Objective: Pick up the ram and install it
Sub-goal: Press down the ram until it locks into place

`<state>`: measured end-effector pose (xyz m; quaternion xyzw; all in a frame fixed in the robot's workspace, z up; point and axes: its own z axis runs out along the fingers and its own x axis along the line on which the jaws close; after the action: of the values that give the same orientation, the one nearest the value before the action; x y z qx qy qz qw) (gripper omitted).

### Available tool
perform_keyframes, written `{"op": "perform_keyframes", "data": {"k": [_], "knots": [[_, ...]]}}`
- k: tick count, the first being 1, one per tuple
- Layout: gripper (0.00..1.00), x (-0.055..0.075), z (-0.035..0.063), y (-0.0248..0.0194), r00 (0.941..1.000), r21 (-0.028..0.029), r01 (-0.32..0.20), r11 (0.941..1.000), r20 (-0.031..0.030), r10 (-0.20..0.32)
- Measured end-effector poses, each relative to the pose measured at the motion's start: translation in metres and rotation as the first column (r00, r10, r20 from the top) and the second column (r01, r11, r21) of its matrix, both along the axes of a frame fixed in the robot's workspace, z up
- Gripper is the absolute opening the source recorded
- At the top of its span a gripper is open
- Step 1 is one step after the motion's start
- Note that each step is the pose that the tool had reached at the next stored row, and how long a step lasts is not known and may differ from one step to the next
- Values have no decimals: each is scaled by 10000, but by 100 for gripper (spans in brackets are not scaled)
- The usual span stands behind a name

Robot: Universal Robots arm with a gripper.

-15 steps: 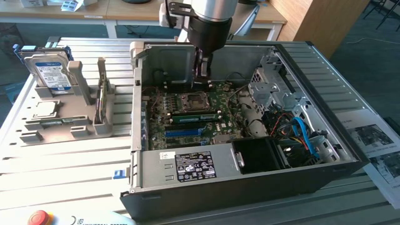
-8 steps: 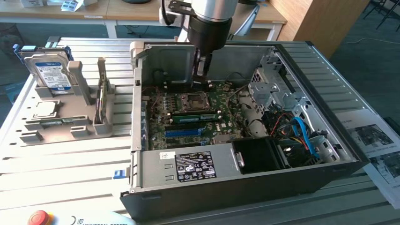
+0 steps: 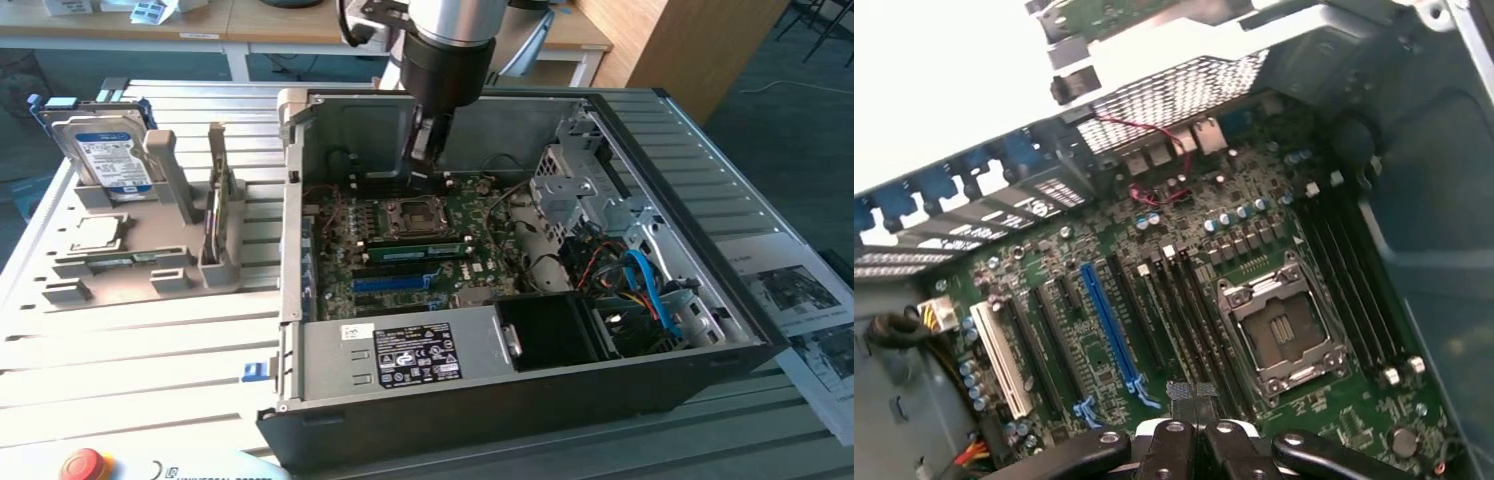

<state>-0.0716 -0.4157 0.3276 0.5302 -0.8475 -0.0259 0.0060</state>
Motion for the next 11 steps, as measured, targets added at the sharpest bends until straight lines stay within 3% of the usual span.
{"op": "perform_keyframes", "data": {"k": [6, 11], "knots": [[11, 0, -1, 0, 9941, 0, 1088, 9941, 0, -1088], [11, 0, -1, 0, 9800, 0, 1992, 9800, 0, -1992]]}}
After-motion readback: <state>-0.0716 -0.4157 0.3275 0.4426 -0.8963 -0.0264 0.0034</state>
